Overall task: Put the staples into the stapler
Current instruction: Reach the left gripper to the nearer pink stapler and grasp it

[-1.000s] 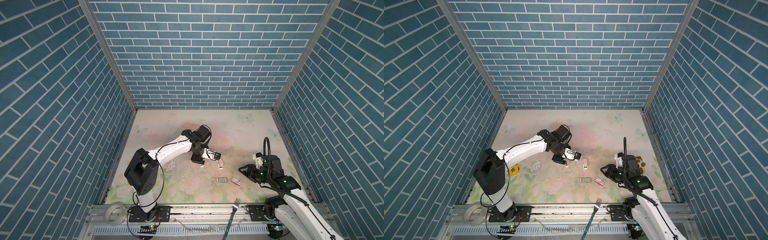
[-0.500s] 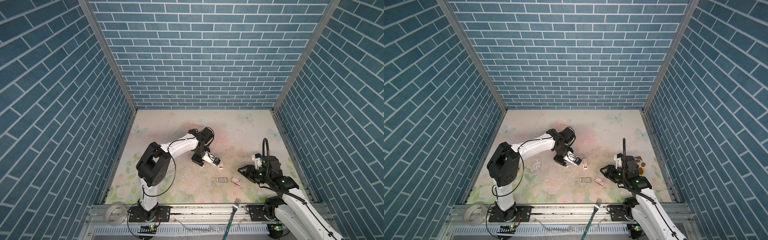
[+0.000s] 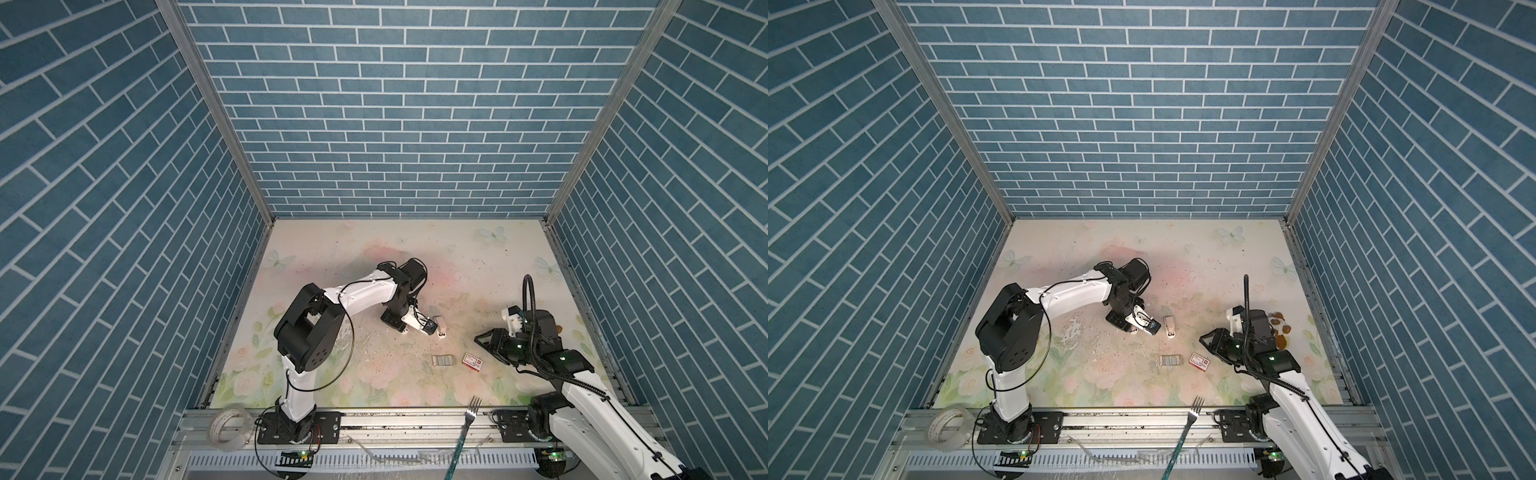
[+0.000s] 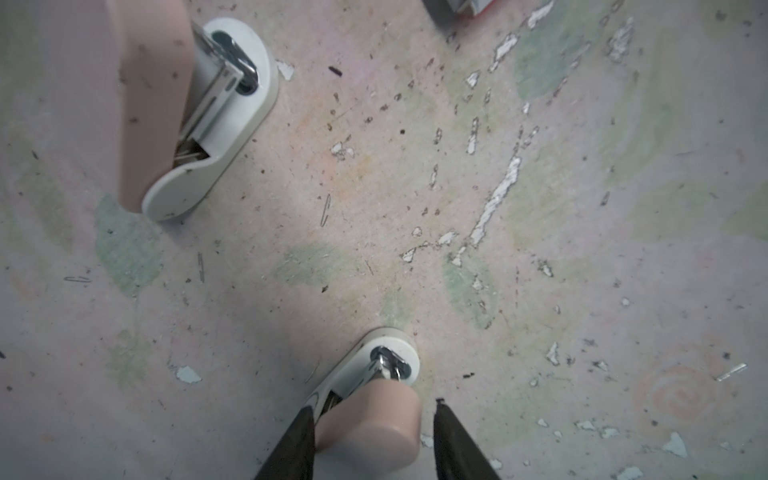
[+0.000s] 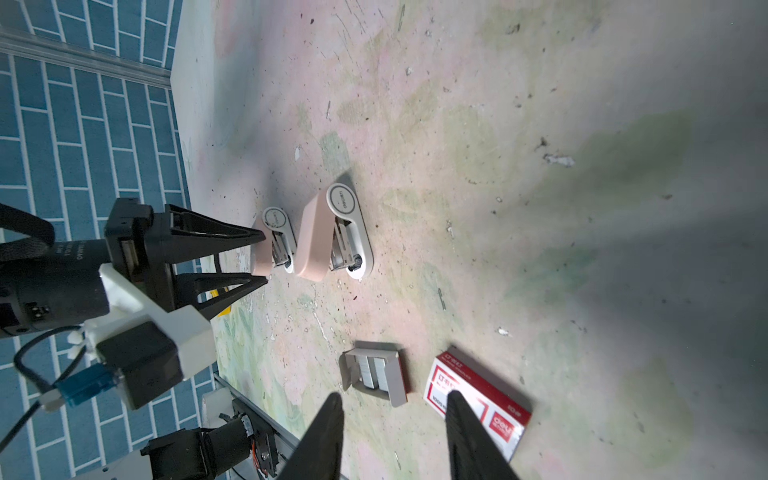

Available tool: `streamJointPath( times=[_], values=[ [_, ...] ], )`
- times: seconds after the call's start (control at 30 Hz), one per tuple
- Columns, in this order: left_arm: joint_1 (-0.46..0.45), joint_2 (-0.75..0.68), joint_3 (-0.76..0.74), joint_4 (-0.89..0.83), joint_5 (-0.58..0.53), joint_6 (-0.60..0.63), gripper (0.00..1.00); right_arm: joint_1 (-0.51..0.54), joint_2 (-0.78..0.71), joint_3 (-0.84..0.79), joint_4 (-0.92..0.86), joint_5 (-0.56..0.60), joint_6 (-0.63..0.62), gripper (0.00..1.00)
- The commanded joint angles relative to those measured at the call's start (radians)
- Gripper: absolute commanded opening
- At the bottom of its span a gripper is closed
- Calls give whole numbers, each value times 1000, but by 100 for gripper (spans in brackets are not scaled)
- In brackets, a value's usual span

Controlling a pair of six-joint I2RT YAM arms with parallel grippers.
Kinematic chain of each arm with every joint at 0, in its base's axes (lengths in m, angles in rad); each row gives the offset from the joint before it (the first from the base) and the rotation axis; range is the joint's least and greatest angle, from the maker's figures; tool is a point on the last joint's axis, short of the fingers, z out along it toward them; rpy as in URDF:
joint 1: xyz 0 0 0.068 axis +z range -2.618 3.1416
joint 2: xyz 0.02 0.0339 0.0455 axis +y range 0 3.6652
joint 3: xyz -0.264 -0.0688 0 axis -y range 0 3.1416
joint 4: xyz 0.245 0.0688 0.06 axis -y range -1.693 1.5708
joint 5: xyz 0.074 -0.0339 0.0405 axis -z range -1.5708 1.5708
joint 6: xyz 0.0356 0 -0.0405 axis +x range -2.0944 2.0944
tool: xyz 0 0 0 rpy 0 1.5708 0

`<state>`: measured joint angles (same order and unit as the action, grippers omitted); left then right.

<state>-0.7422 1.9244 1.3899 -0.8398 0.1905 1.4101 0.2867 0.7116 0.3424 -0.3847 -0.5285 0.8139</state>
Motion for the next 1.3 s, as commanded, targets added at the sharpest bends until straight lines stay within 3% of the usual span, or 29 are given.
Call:
streamJointPath(
  times=[0.0,0.4,0.67,0.97,1.27],
  values=[
    [1,5,-32,5,-16,-23,45,-3,9,-5,20,-14,-5,41],
    [-2,0,-15,2,-46,-150,33,-2,37,-7,59,-14,-14,40],
    [-3,-18,-12,-11,-21,-275,37,-4,64,-16,93,-22,-27,40],
    [-23,-7,-31,55,-34,-342,35,-4,117,-7,129,-47,-36,40],
    [-28,-11,-37,59,-49,-362,18,-7,109,-13,133,-53,-37,38]
  ],
)
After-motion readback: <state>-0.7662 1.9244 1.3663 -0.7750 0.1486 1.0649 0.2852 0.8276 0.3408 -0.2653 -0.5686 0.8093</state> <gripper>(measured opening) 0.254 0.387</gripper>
